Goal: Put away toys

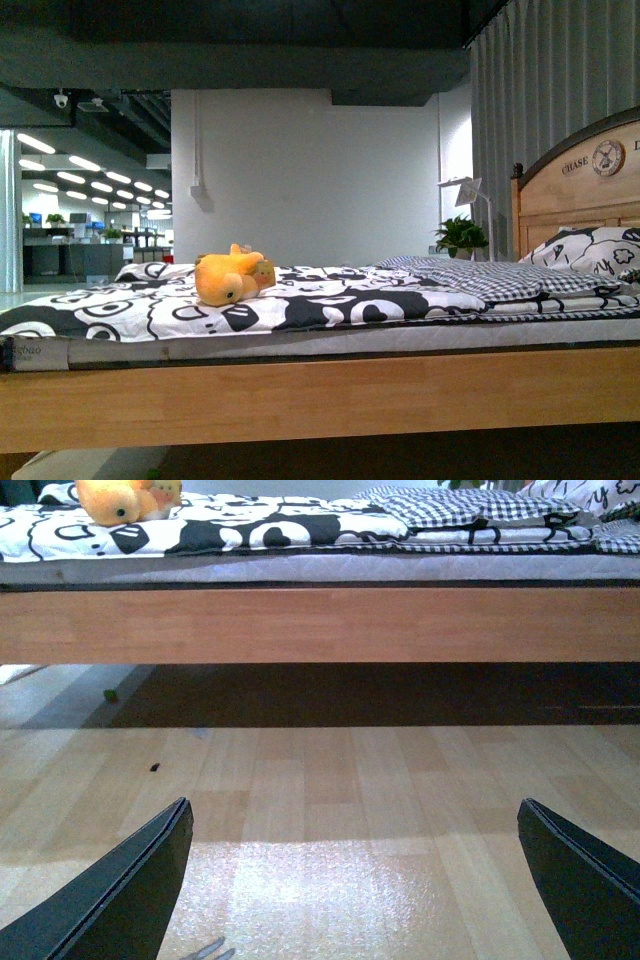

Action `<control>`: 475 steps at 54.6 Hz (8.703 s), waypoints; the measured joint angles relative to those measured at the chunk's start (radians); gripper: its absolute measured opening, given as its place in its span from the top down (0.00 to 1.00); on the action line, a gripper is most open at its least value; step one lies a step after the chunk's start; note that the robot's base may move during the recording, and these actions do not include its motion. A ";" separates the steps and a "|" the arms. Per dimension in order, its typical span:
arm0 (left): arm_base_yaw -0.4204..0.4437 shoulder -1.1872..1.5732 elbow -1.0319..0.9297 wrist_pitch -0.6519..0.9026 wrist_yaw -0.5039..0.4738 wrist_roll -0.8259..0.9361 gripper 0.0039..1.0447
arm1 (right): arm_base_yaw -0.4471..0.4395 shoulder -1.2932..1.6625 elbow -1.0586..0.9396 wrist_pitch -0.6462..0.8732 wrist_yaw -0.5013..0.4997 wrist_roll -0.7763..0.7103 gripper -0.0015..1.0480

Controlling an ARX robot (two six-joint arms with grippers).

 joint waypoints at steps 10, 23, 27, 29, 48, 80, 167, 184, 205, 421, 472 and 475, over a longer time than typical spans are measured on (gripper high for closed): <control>0.000 0.000 0.000 0.000 0.000 0.000 0.06 | 0.000 0.000 0.000 0.000 0.000 0.000 0.06; 0.000 0.000 0.000 0.000 0.000 0.000 0.06 | 0.000 0.000 0.000 0.000 0.000 0.000 0.06; 0.000 0.000 0.000 0.000 0.000 0.000 0.06 | 0.000 0.000 0.000 0.000 0.000 0.000 0.06; 0.000 0.000 0.000 0.000 0.000 0.000 0.06 | 0.000 0.000 0.000 0.000 0.000 0.000 0.06; 0.000 0.000 0.000 0.000 0.000 0.000 0.06 | 0.000 0.000 0.000 0.000 0.000 0.000 0.06; 0.000 0.000 0.000 0.000 0.000 0.000 0.06 | 0.000 0.000 0.000 0.000 0.000 0.000 0.06; 0.000 0.000 0.000 0.000 0.000 0.000 0.06 | 0.000 0.000 0.000 0.000 0.001 0.000 0.06; 0.000 0.000 0.000 0.000 0.003 0.000 0.06 | 0.000 0.001 0.000 0.000 0.004 0.000 0.06; 0.000 -0.002 0.000 0.000 0.001 0.000 0.06 | 0.000 0.001 0.000 0.000 0.001 0.000 0.06; 0.000 -0.003 0.000 0.002 0.000 0.000 0.06 | 0.112 1.813 1.064 1.014 0.428 -0.653 0.06; 0.000 -0.003 0.000 0.002 0.000 0.000 0.06 | 0.037 1.835 1.078 0.815 0.394 -0.545 0.67; 0.000 -0.003 0.000 0.002 0.000 0.000 0.06 | 0.032 1.822 1.084 0.779 0.354 -0.510 0.75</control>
